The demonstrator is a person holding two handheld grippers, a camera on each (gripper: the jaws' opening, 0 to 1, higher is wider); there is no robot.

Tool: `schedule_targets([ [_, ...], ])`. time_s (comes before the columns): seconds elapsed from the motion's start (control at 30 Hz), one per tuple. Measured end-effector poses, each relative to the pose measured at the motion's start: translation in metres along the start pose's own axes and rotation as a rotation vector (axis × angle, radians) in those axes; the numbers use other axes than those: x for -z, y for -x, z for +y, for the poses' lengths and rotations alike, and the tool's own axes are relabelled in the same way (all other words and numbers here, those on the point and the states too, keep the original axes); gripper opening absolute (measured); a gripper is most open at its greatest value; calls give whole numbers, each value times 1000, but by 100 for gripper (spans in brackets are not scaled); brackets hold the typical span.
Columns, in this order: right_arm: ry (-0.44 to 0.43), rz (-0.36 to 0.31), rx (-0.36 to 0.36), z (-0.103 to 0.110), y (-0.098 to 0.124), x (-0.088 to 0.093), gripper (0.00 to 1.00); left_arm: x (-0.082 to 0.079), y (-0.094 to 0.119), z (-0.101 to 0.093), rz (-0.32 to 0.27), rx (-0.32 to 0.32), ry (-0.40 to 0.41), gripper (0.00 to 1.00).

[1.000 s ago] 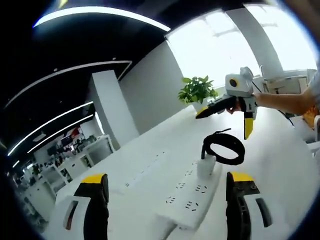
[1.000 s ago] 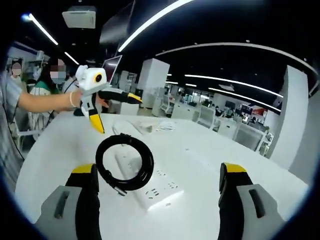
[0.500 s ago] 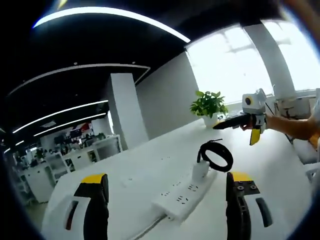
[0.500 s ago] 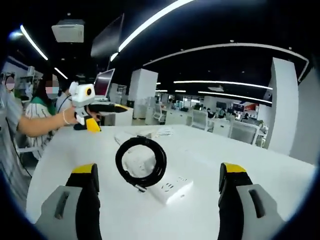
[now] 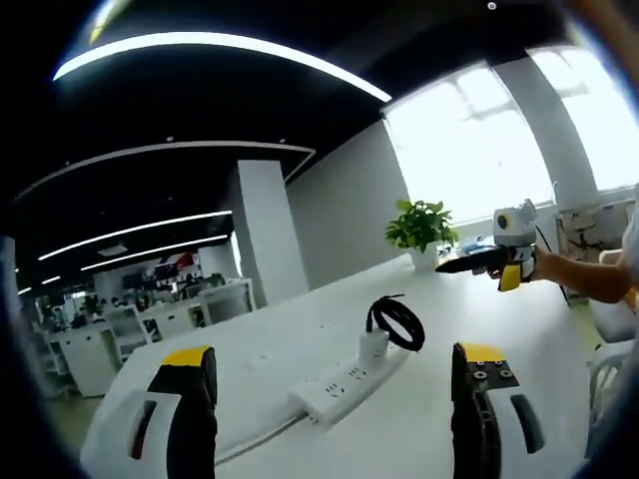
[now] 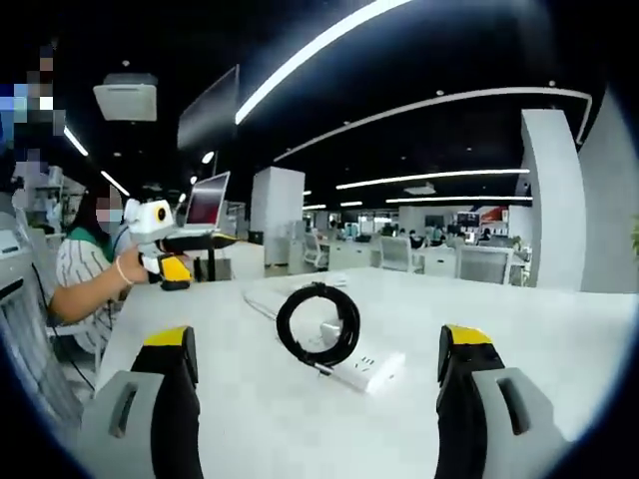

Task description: Straighten the power strip on the desk, plug the charger into it

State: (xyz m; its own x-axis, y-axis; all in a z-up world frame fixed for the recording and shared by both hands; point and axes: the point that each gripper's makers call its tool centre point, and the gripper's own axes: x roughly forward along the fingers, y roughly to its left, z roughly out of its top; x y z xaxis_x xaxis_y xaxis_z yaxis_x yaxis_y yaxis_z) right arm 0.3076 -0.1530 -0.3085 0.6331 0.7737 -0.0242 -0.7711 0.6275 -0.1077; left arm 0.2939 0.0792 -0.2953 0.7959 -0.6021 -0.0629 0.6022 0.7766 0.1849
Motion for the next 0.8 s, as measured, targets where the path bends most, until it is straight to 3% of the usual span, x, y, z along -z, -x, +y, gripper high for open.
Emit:
schedule_targets([
  [0.23, 71, 31, 79, 6, 11, 13, 100, 14, 13, -3, 25, -57, 1, 99],
  [0.6, 41, 15, 158, 20, 28, 14, 100, 38, 31, -10, 62, -104, 66, 99],
  [0.8, 45, 21, 231, 15, 45, 14, 100, 48, 39, -11, 86, -136, 75, 99],
])
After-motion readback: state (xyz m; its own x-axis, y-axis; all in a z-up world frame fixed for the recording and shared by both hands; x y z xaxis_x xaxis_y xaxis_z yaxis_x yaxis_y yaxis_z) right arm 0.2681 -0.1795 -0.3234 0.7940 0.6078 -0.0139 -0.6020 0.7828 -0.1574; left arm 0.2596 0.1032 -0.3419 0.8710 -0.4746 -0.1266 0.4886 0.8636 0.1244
